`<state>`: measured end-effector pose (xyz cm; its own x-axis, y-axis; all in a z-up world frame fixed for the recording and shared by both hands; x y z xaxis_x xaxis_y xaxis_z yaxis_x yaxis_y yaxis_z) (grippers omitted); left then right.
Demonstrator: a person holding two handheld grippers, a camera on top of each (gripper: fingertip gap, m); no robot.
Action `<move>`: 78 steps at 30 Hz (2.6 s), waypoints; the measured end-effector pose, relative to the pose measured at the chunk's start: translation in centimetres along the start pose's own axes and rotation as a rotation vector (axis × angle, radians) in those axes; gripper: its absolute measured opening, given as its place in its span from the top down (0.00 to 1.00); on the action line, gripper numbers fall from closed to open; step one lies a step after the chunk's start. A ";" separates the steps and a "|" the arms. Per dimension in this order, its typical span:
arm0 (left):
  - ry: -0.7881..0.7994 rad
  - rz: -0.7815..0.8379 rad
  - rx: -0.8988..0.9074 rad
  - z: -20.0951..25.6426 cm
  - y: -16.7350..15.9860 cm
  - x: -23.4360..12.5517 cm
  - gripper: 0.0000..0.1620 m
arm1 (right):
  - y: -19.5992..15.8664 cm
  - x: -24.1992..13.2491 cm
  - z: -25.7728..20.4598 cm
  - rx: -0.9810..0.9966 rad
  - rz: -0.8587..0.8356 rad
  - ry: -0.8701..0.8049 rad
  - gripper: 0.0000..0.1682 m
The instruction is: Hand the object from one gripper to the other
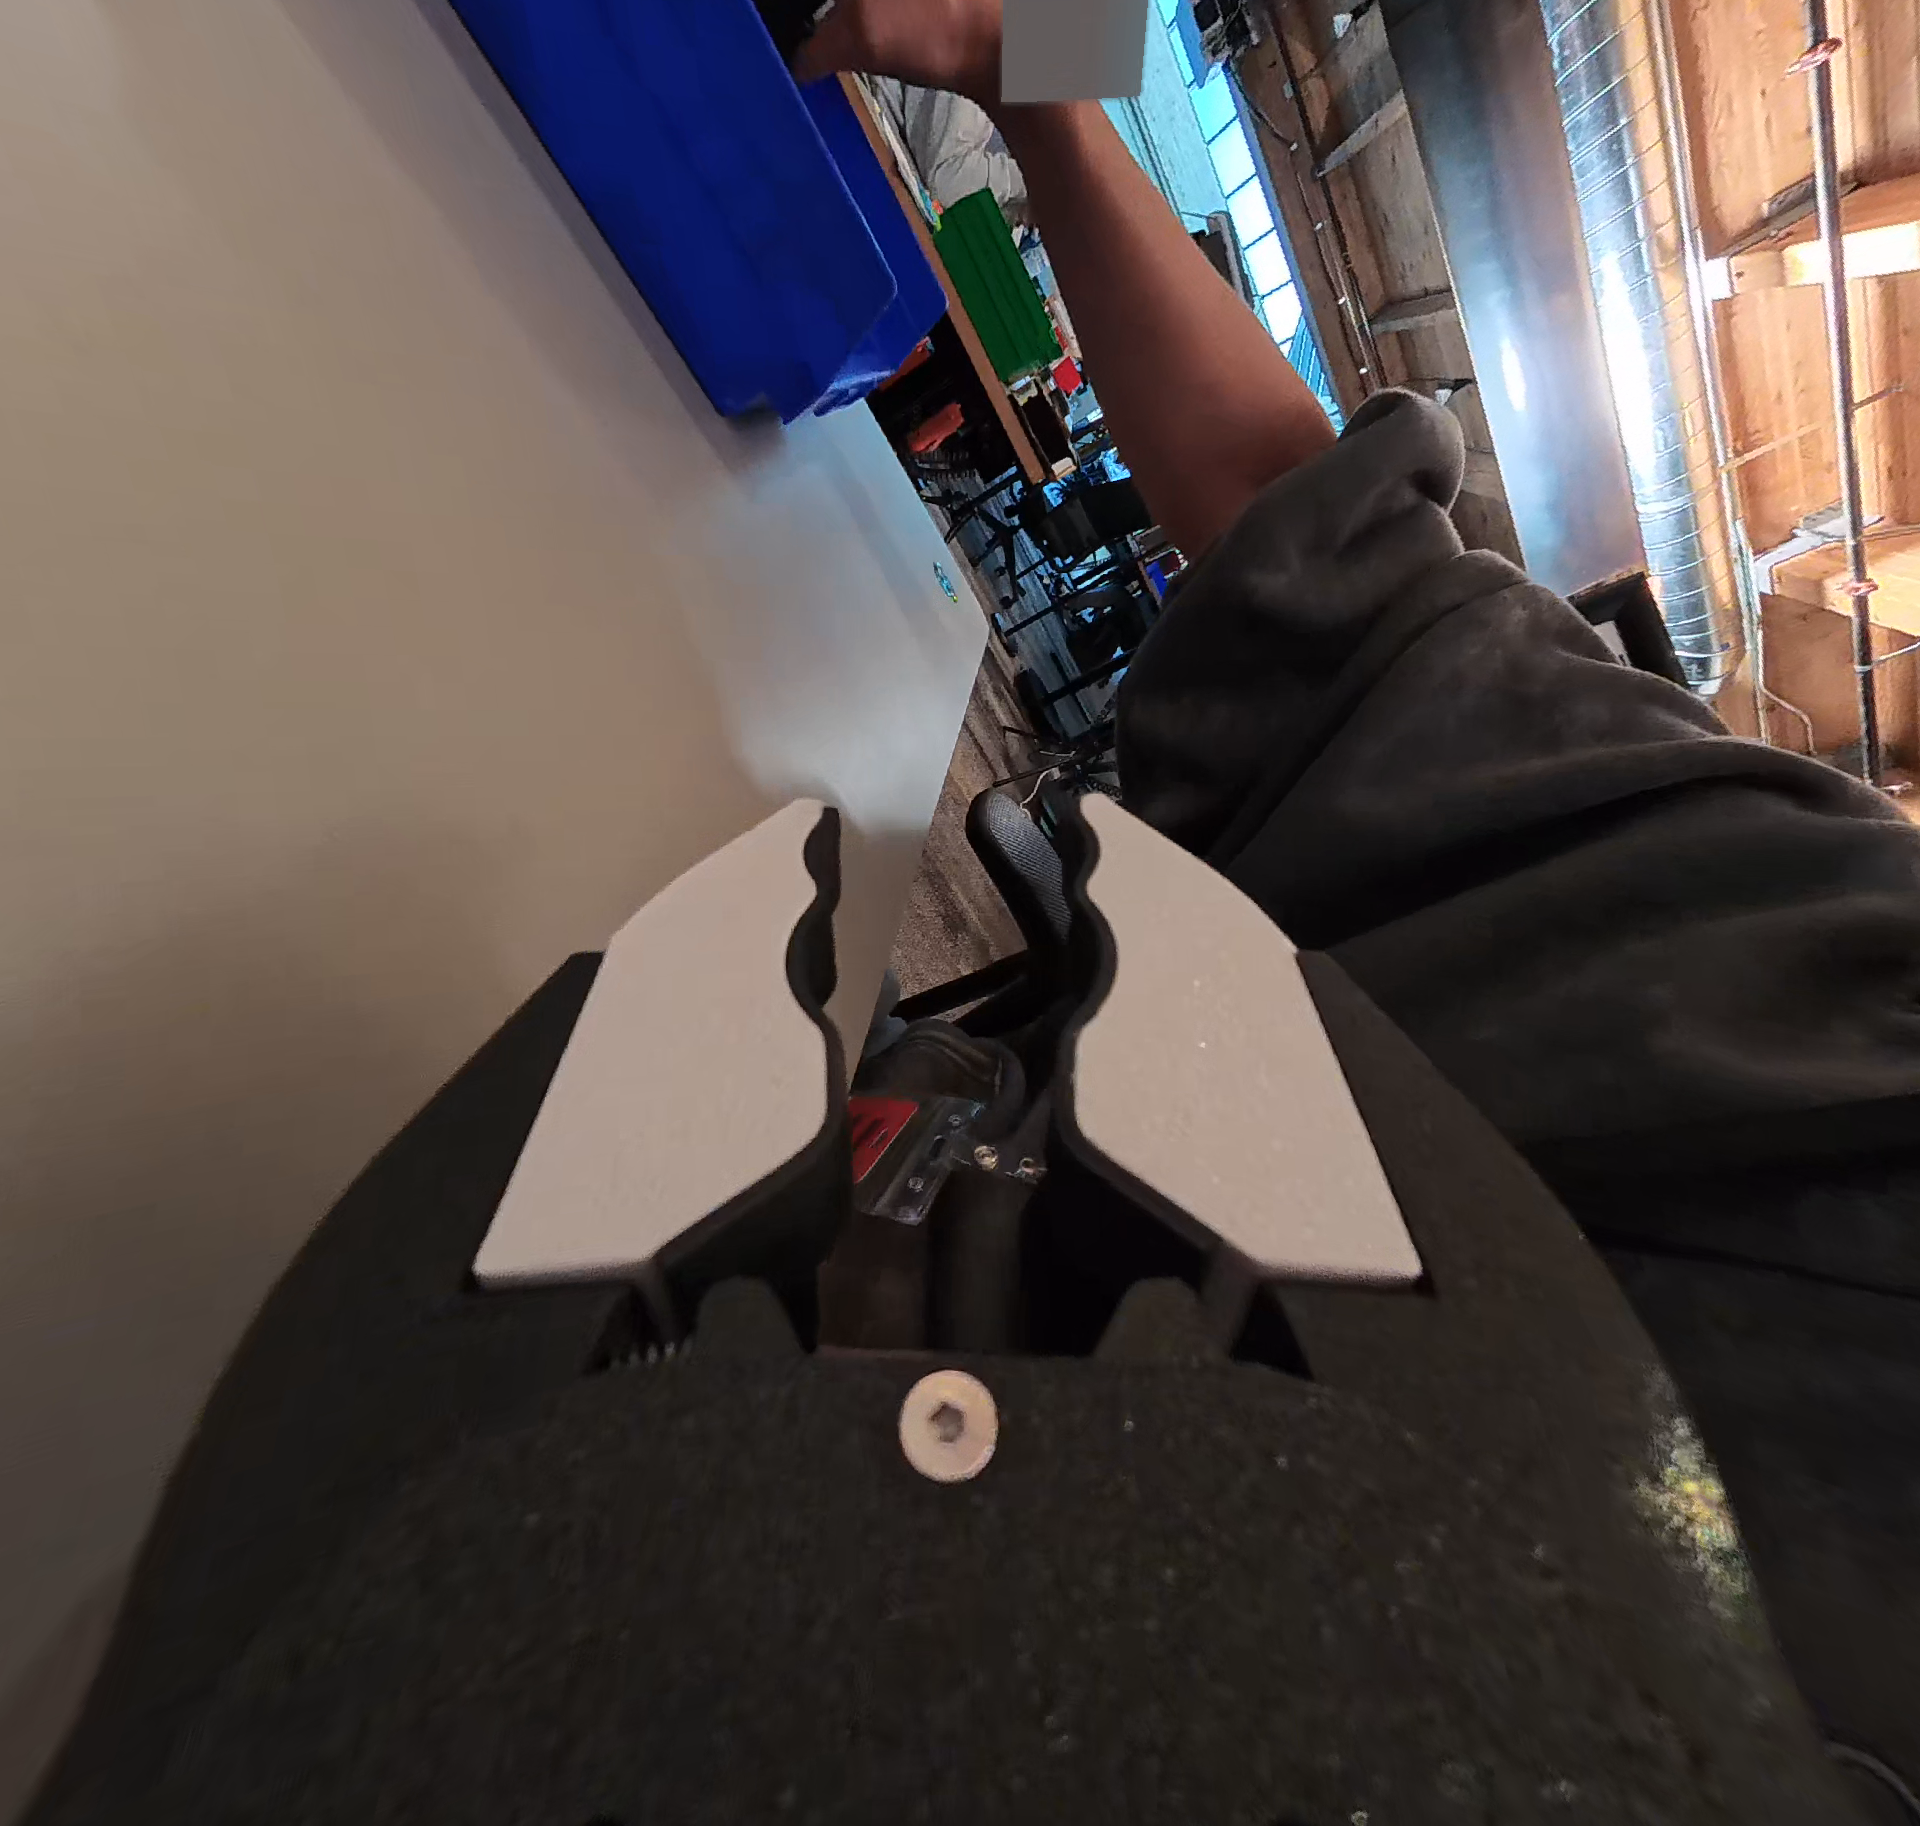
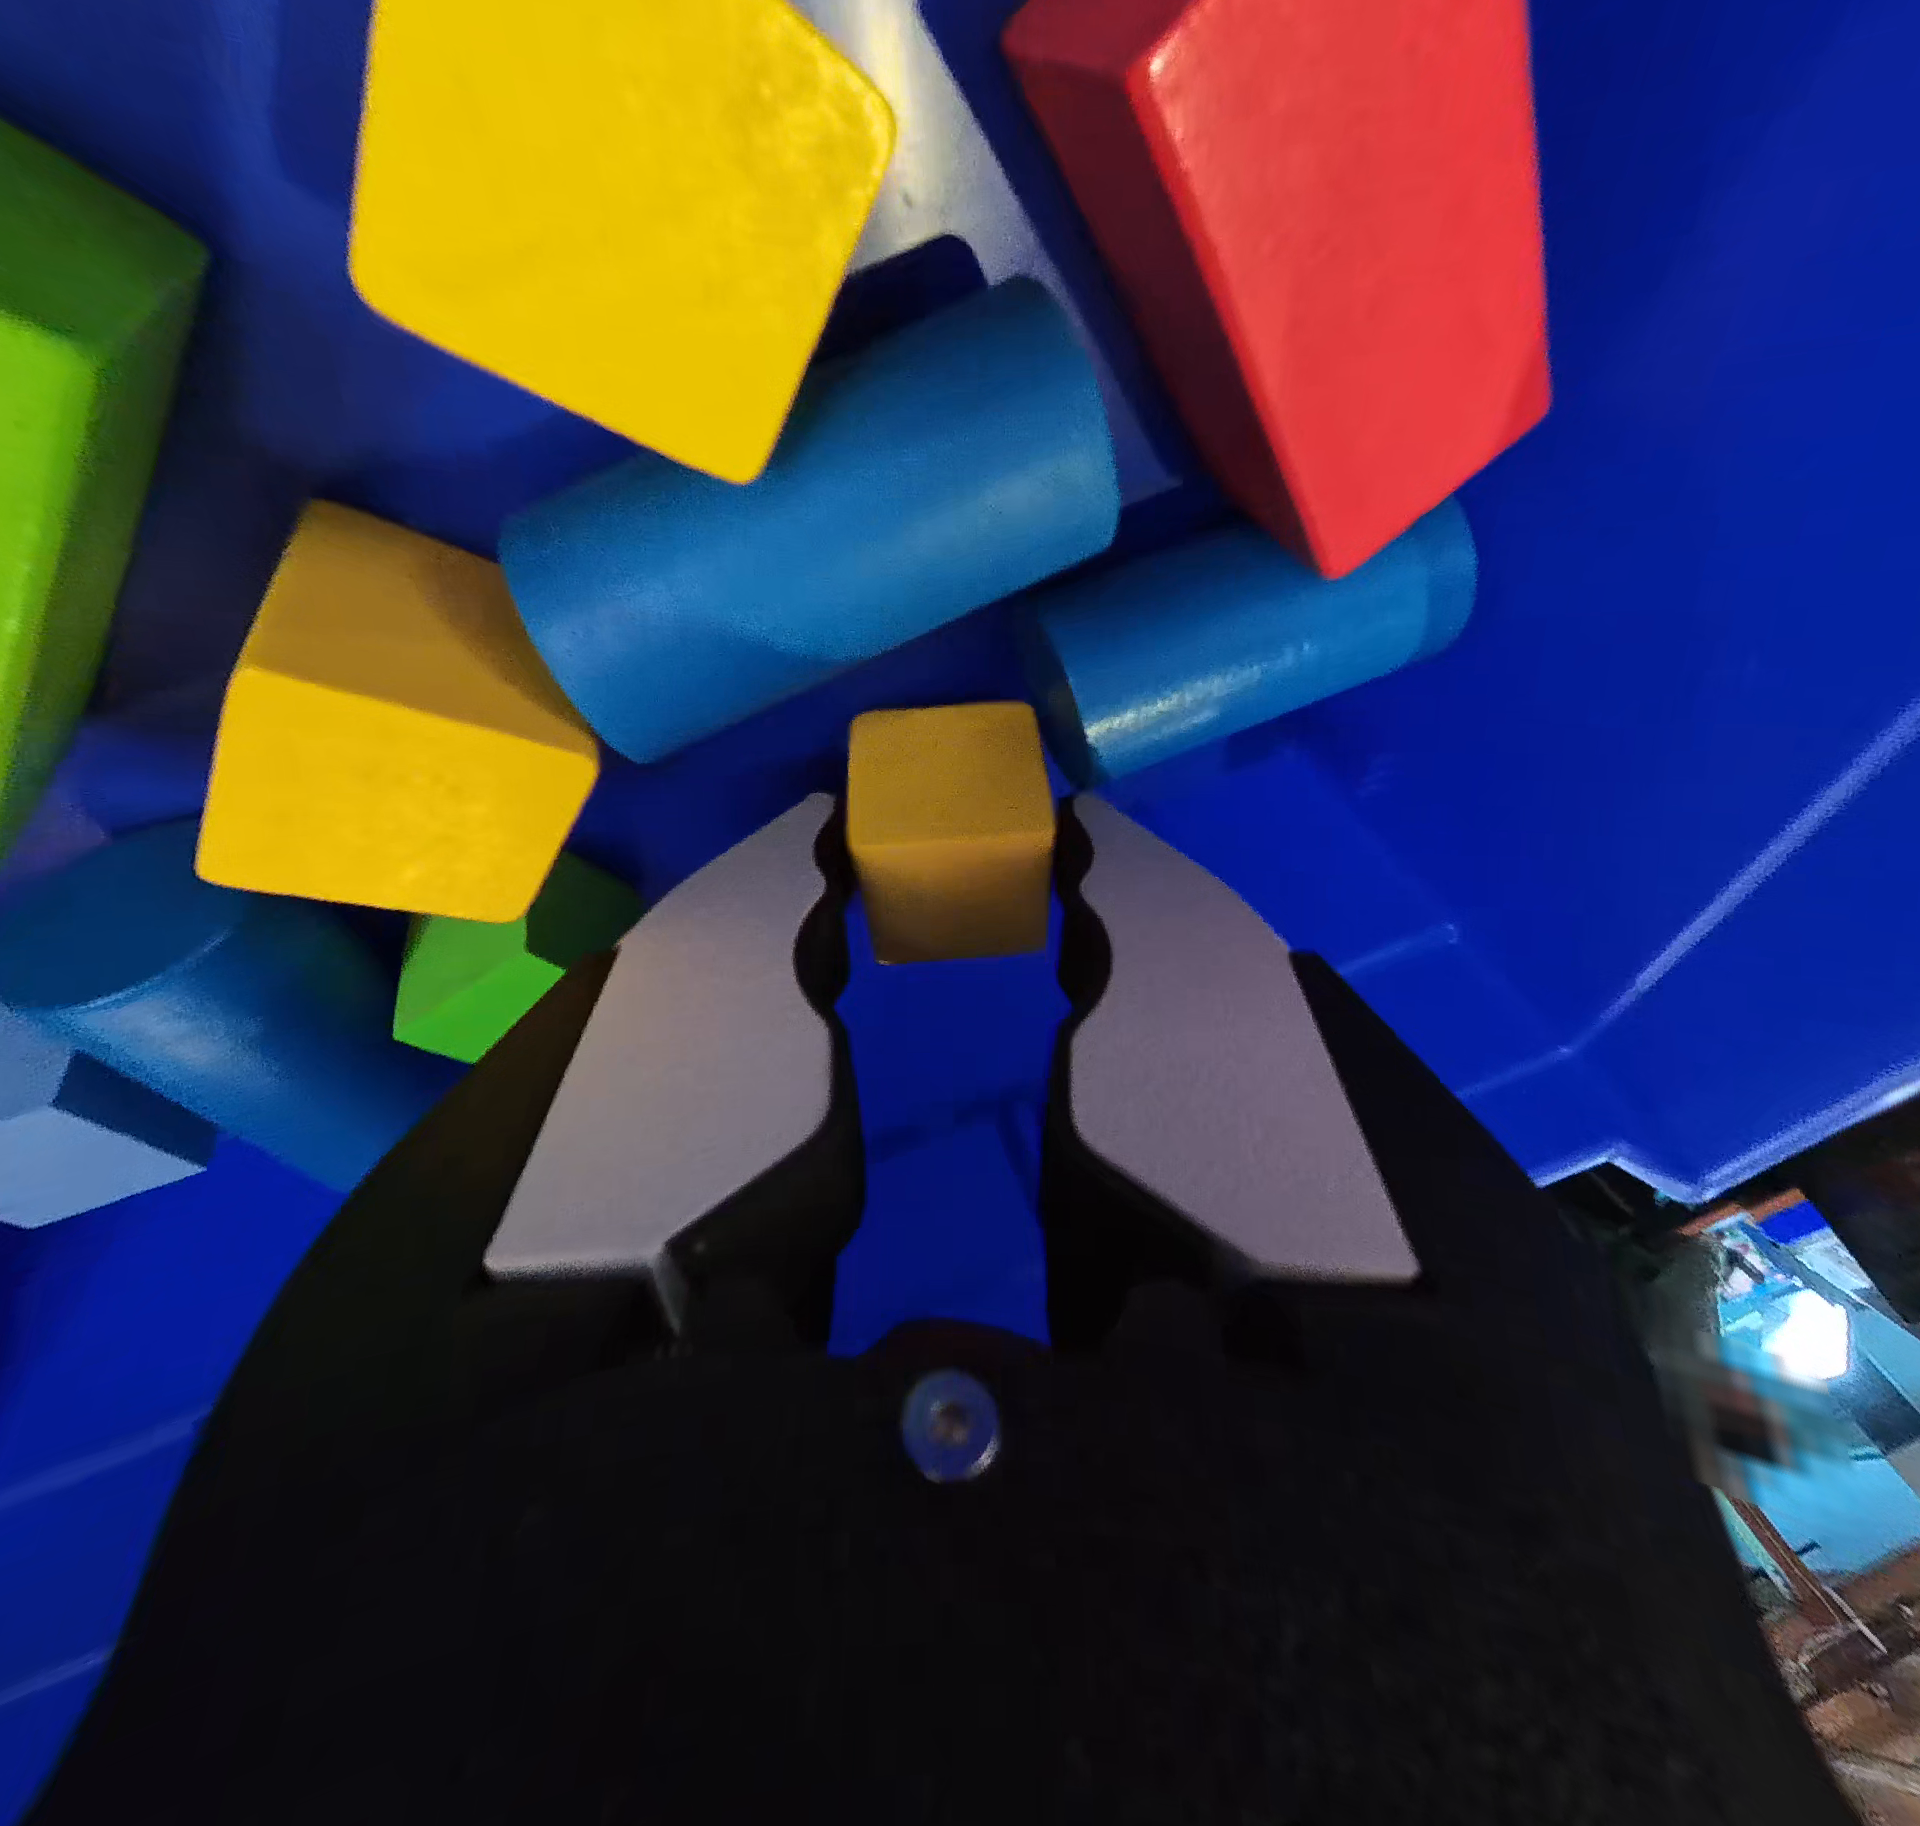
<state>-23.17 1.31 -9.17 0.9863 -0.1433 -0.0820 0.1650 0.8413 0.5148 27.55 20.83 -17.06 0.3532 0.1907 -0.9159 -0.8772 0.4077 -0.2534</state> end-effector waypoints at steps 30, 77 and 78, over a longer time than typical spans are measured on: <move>1.335 -0.296 0.236 -9.8 22.6 -20.1 0.69 | 20.1 -20.8 -35.1 0.572 1.209 0.123 0.69; 0.053 -0.197 0.490 5.9 15.1 -0.3 0.79 | 22.9 -29.1 -25.4 0.581 1.583 0.378 0.72; -0.030 -0.207 0.470 7.0 13.9 0.9 0.79 | 23.5 -30.1 -25.0 0.567 1.608 0.436 0.72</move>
<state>-20.07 9.20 3.86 0.9315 -0.3026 -0.2021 0.3302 0.4696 0.8188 -11.81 2.37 -3.18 -0.8586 0.4873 -0.1590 0.0078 0.3225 0.9465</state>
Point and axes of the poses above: each gripper's, where its closed fingertips meet, x out along the fingers, y out of its top, z = x × y across the jaws, the point moved 2 cm from there along -x, back along the fingers
